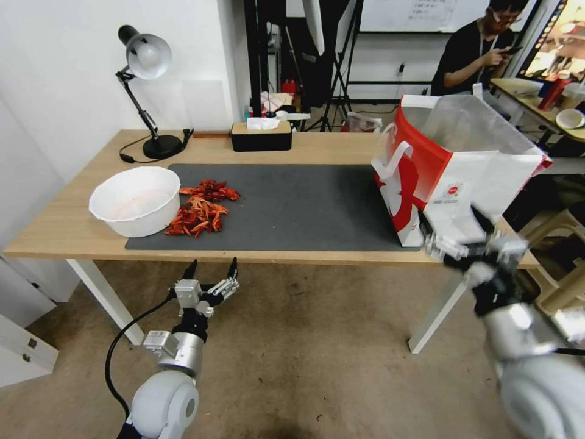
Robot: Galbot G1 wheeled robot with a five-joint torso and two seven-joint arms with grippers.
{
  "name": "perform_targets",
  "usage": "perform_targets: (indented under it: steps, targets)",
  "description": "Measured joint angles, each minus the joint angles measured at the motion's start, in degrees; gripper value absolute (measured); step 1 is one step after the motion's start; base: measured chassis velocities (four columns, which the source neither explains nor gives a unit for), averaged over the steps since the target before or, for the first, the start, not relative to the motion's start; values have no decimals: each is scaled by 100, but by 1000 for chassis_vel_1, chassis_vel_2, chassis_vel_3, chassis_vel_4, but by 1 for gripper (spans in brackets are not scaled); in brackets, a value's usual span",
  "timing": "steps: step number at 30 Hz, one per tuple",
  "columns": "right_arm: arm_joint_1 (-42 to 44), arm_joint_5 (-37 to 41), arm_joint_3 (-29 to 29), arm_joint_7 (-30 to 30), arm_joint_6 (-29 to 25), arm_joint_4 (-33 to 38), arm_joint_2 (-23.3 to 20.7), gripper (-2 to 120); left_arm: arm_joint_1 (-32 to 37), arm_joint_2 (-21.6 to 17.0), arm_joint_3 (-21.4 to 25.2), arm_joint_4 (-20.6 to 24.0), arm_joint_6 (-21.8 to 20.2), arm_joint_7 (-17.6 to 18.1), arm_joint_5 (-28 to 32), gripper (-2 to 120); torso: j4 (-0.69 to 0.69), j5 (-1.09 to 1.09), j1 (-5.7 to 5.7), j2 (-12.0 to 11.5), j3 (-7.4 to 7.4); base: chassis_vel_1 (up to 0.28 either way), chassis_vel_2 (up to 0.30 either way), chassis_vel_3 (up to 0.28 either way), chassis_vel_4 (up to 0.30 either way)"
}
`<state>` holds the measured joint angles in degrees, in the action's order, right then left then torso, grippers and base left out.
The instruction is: Close the takeout container lid, then place the container into the takeout bag.
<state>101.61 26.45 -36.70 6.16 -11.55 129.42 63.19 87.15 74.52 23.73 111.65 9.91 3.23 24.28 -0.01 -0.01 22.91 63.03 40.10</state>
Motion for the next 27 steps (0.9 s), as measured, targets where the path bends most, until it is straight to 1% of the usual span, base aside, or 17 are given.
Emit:
perform_targets:
  steps: [2, 3, 5, 6, 7, 9, 10, 12, 15, 27]
  targets:
    - [138, -177, 75, -97, -234, -282, 207, 100, 26, -3, -3, -29, 23, -15, -5, 100, 1, 0, 0, 0, 0, 0, 0, 0, 0]
    - [138, -177, 75, -97, -234, -282, 207, 100, 26, -3, -3, -29, 23, -15, -5, 100, 1, 0, 0, 0, 0, 0, 0, 0, 0]
    - [193, -224, 150, -170, -435, -585, 337, 100, 59, -16, -12, -51, 69, -51, 0, 100, 2, 1, 0, 0, 1, 0, 0, 0, 0]
    - [193, -224, 150, -170, -435, -585, 337, 100, 59, -16, -12, -51, 69, -51, 0, 100, 2, 1, 0, 0, 1, 0, 0, 0, 0]
    - [200, -268, 194, -233, -596, -830, 432, 100, 83, -31, -16, -67, 94, -64, -8, 100, 2, 1, 0, 0, 1, 0, 0, 0, 0]
    - [195, -287, 230, -310, -743, -1057, 524, 100, 113, -47, -17, -93, 124, -67, -20, 100, 1, 2, 0, 0, 1, 0, 0, 0, 0]
    - [195, -287, 230, -310, -743, -1057, 524, 100, 113, -47, -17, -93, 124, -67, -20, 100, 1, 2, 0, 0, 1, 0, 0, 0, 0]
    - [172, -314, 257, -420, -933, -1268, 615, 100, 174, -50, -22, -137, 168, -105, -34, 100, 2, 2, 0, 0, 1, 0, 0, 0, 0]
    - [134, -325, 265, -478, -1036, -1365, 642, 100, 232, -30, -33, -198, 242, -145, -87, 100, 1, 1, 0, 0, 1, 0, 0, 0, 0]
    - [89, -288, 241, -555, -1066, -1369, 607, 100, 287, -4, -46, -227, 270, -171, -143, 100, 1, 1, 0, 0, 1, 0, 0, 0, 0]
